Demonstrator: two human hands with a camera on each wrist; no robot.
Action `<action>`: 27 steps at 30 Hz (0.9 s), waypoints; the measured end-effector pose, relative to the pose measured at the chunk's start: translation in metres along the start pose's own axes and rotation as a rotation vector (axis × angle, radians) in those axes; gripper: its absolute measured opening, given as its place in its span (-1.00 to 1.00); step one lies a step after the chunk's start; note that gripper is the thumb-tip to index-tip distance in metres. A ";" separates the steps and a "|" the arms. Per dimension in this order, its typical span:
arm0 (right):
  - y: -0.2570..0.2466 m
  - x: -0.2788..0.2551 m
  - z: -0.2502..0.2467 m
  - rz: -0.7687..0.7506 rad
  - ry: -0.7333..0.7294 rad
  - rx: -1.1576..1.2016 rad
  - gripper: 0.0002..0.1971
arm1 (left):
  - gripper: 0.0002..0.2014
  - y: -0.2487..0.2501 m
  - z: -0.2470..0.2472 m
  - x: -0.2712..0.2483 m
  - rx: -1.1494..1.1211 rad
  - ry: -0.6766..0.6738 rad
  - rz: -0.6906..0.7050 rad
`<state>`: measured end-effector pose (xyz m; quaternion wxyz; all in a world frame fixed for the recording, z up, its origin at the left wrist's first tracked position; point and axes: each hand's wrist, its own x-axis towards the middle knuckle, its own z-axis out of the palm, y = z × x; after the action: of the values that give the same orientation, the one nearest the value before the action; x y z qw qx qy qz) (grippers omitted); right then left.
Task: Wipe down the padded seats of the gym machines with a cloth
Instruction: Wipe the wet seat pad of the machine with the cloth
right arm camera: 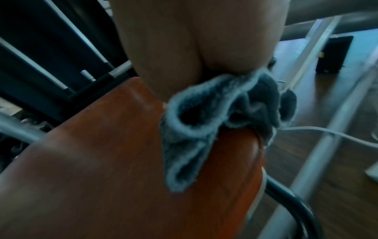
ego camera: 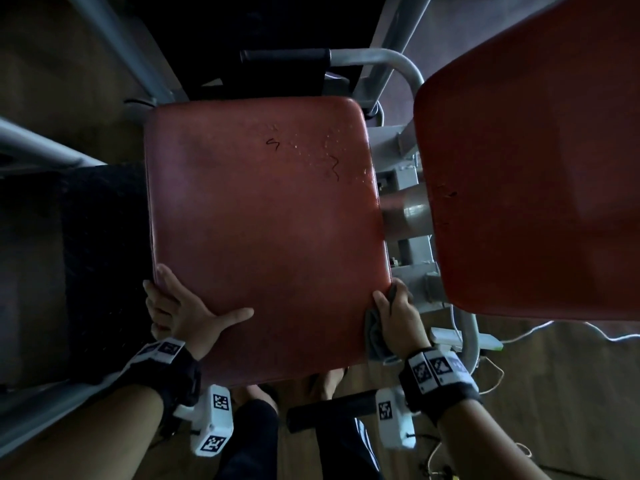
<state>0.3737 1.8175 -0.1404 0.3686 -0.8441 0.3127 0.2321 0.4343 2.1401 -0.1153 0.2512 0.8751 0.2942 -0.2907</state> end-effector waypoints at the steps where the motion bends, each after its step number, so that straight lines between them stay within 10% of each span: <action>1: -0.004 0.004 -0.002 -0.015 0.007 0.007 -0.54 | 0.64 0.000 -0.001 0.000 0.000 -0.012 -0.002; 27: -0.075 0.067 0.008 -0.287 0.218 -0.258 -0.29 | 0.67 0.003 -0.004 -0.002 -0.042 -0.033 -0.005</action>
<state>0.4716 1.8399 -0.1518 0.2509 -0.9402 0.1953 0.1226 0.4362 2.1398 -0.1101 0.2736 0.8641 0.2982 -0.2993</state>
